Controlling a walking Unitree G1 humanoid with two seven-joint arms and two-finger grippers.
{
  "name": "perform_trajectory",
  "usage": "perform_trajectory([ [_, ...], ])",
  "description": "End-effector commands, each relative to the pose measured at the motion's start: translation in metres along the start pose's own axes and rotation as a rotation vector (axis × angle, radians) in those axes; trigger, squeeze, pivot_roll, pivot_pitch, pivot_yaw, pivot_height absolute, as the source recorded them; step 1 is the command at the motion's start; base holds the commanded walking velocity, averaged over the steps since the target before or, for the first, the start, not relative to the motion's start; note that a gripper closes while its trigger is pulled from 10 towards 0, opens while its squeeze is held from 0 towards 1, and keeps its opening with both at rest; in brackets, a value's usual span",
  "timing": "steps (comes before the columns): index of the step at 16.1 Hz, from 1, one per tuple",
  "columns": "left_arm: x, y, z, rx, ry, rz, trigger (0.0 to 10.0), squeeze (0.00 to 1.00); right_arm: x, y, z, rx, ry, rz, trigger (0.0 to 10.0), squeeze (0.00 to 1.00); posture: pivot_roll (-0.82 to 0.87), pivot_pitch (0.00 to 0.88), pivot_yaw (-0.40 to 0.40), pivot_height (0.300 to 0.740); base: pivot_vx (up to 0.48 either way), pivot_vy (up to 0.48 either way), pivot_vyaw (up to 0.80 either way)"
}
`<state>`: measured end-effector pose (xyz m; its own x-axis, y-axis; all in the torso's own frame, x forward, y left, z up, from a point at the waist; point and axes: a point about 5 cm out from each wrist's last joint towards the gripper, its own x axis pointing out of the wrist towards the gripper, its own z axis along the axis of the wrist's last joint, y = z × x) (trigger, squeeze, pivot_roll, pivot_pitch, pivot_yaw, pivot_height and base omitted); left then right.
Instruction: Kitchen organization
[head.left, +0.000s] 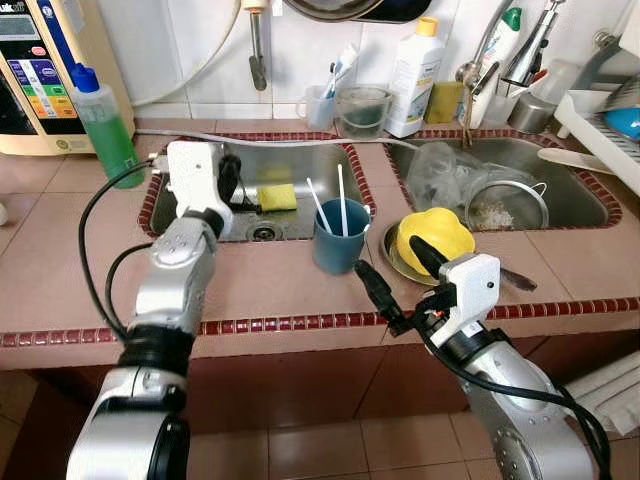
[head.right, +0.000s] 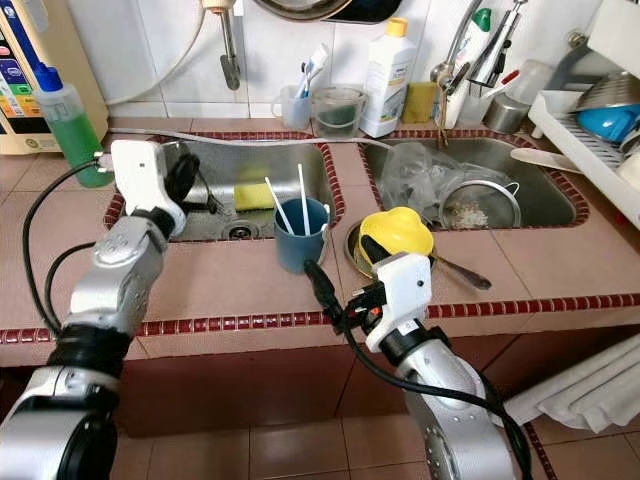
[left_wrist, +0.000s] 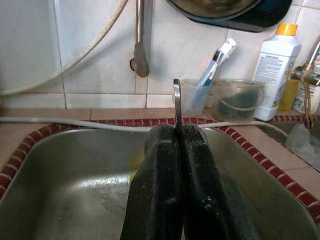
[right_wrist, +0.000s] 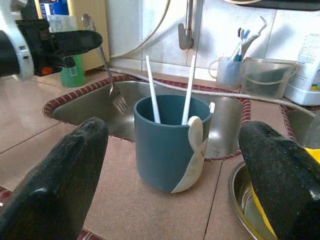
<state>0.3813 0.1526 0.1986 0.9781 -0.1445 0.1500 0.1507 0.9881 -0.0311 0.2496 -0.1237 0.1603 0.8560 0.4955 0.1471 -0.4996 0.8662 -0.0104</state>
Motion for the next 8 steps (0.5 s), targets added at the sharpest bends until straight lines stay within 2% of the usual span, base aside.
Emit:
perform_trajectory([
  [1, 0.005, -0.003, 0.007, 0.018, -0.019, -0.023, 10.0, 0.0, -0.003, 0.0, 0.007, -0.01, -0.021, -0.002, 10.0, 0.0, -0.12, 0.012, 0.031, 0.74, 0.0, 0.0, 0.0],
  [5, 0.012, -0.003, 0.009, -0.058, -0.024, -0.076, 10.0, 0.0, -0.003, -0.001, 0.017, 0.004, -0.072, -0.015, 10.0, 0.0, -0.12, 0.011, 0.038, 0.74, 0.0, 0.0, 0.0],
  [8, 0.015, -0.005, 0.009, -0.074, -0.015, -0.132, 10.0, 0.0, -0.002, -0.001, 0.026, 0.028, -0.109, -0.012, 10.0, 0.0, -0.13, 0.01, 0.038, 0.74, 0.0, 0.0, 0.0],
])
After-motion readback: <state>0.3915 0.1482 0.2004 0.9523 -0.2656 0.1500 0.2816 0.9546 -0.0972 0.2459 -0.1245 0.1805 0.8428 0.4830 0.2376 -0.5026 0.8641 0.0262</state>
